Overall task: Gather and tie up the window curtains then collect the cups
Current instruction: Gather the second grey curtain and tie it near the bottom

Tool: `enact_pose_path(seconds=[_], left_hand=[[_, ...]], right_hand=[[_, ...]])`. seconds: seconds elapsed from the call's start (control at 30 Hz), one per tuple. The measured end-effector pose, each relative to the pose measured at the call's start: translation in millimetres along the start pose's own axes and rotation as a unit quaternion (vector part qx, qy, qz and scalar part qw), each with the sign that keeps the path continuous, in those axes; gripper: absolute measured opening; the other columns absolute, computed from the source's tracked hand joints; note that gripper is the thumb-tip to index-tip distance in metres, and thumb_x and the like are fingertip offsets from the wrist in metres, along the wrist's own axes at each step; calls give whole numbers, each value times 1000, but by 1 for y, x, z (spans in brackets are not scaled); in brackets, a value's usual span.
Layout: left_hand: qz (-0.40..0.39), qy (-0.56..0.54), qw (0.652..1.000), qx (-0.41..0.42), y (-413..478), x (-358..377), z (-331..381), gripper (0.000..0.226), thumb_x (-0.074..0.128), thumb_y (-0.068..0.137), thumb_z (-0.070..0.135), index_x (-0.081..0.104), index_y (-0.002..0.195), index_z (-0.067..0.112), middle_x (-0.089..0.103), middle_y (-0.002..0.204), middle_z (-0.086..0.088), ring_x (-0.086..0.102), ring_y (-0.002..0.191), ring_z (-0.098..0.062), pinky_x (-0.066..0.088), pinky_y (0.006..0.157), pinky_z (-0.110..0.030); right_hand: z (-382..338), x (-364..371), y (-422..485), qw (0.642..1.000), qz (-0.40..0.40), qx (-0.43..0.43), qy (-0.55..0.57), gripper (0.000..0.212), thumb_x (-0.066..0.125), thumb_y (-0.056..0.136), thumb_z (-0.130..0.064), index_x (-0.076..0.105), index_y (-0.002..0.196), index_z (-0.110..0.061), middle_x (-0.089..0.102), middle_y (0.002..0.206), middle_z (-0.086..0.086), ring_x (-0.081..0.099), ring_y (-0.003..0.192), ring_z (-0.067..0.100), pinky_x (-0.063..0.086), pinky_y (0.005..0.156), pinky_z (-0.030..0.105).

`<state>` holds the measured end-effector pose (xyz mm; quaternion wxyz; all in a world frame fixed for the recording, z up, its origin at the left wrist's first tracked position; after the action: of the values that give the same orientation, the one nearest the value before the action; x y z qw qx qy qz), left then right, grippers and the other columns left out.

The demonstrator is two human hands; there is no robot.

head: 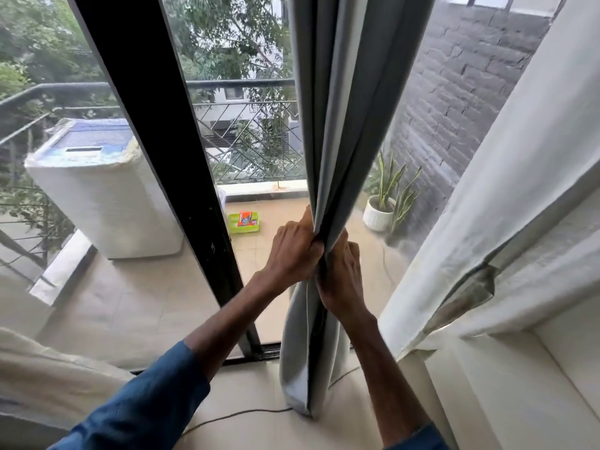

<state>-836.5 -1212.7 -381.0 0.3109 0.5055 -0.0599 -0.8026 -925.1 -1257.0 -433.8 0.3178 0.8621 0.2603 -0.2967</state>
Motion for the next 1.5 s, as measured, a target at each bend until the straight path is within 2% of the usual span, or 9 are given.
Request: enact_pose_path(seconds=[0.2,0.33,0.53,0.67,0.83,1.0,1.1,1.3,1.5], left_hand=[[-130,-229,963,-61,-7,3,2,40,50,90,43,48,126,25,64,102,2,64,94,-26,57,77,-46],[-130,-100,985,-53,-4,-2,18,77,55,79,77,52,114,9,52,74,4,59,73,-17,44,62,-29],[30,0,996,-90,-9,-8,20,14,52,81,25,41,80,15,42,51,6,49,51,-19,25,46,-22],[37,-24,993,-107,-12,-10,17,16,49,75,25,46,82,11,43,54,5,48,49,-20,23,43,-25],[54,-19,990,-132,-17,-10,17,38,42,72,29,55,98,5,56,65,-2,57,60,-34,33,50,-30],[50,-3,989,-138,-25,-13,19,34,41,72,27,49,96,5,49,64,-1,52,61,-36,35,53,-32],[47,-11,988,-148,-30,-15,16,41,44,75,27,47,112,9,62,79,-10,54,68,-38,41,57,-36],[42,18,987,-154,-34,-23,-1,36,47,79,27,57,112,15,60,76,-3,61,73,-36,47,59,-37],[38,8,991,-127,-39,-35,4,24,52,87,29,53,101,10,53,70,-5,59,70,-37,54,64,-42]], right_hand=[[1,-2,-4,995,-67,-52,-49,44,35,92,-11,47,135,-7,54,129,14,50,102,33,40,89,34],[-7,-7,-18,990,-109,-87,-38,48,42,88,-2,53,134,-7,60,131,13,52,116,34,48,97,40],[-9,-38,-30,996,-52,-65,22,31,62,79,7,64,103,-12,66,84,10,58,83,30,38,64,29],[-1,-61,-48,991,75,-12,111,47,72,83,-2,65,126,-20,69,108,0,62,98,19,51,82,30],[-17,-72,-79,979,201,-31,22,22,73,83,4,75,95,-14,65,97,0,57,89,19,49,67,29],[5,-23,-73,994,27,-8,-108,40,47,92,-16,65,124,-32,59,122,-2,47,116,18,27,85,5],[17,-9,-77,996,-81,27,5,41,57,83,-11,69,119,-26,55,128,6,42,124,21,20,94,-4],[22,-35,-87,994,-47,43,93,18,85,75,-36,74,88,-31,54,126,-10,46,116,8,31,93,4],[33,-52,-87,982,9,69,176,18,88,74,-27,75,85,-30,65,106,-13,64,104,8,57,82,42]])
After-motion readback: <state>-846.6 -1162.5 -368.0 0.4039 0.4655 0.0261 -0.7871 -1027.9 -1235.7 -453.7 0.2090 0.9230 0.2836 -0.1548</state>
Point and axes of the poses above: each hand's wrist, its own y-axis towards the middle knuckle, its own x-axis out of the palm, z = x × y, the point moved 8 cm from there along y, towards the middle knuckle
